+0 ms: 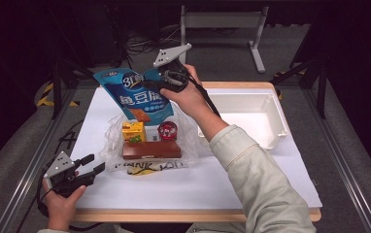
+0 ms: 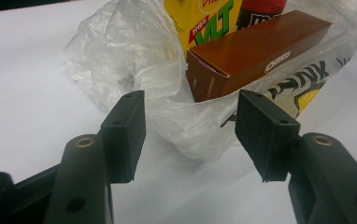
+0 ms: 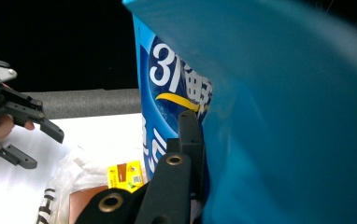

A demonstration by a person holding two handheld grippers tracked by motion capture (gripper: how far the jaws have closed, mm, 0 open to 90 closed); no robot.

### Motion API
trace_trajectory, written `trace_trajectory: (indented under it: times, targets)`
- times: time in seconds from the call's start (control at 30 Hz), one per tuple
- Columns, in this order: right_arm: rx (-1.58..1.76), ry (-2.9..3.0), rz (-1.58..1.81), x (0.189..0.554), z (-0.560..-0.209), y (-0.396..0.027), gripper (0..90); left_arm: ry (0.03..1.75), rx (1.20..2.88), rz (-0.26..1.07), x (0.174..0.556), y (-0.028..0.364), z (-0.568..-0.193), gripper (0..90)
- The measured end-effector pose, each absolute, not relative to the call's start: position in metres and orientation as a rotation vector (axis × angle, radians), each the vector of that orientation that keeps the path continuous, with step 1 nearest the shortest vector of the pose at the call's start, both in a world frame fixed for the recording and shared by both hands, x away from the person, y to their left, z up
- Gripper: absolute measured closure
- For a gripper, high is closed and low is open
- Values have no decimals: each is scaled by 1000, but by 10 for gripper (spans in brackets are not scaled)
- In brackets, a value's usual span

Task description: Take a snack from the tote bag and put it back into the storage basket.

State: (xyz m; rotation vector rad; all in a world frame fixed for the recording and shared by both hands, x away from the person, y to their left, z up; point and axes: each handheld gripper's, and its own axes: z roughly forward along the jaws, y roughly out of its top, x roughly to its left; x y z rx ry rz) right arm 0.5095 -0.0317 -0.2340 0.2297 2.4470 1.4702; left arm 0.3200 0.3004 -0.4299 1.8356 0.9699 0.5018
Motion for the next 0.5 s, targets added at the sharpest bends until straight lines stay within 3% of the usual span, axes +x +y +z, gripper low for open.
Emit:
trace_trajectory:
  times: [0.5]
  targets:
    - [206,2388,1547,494,-195,-45,900,991,1833,500,321,300,-431,429]
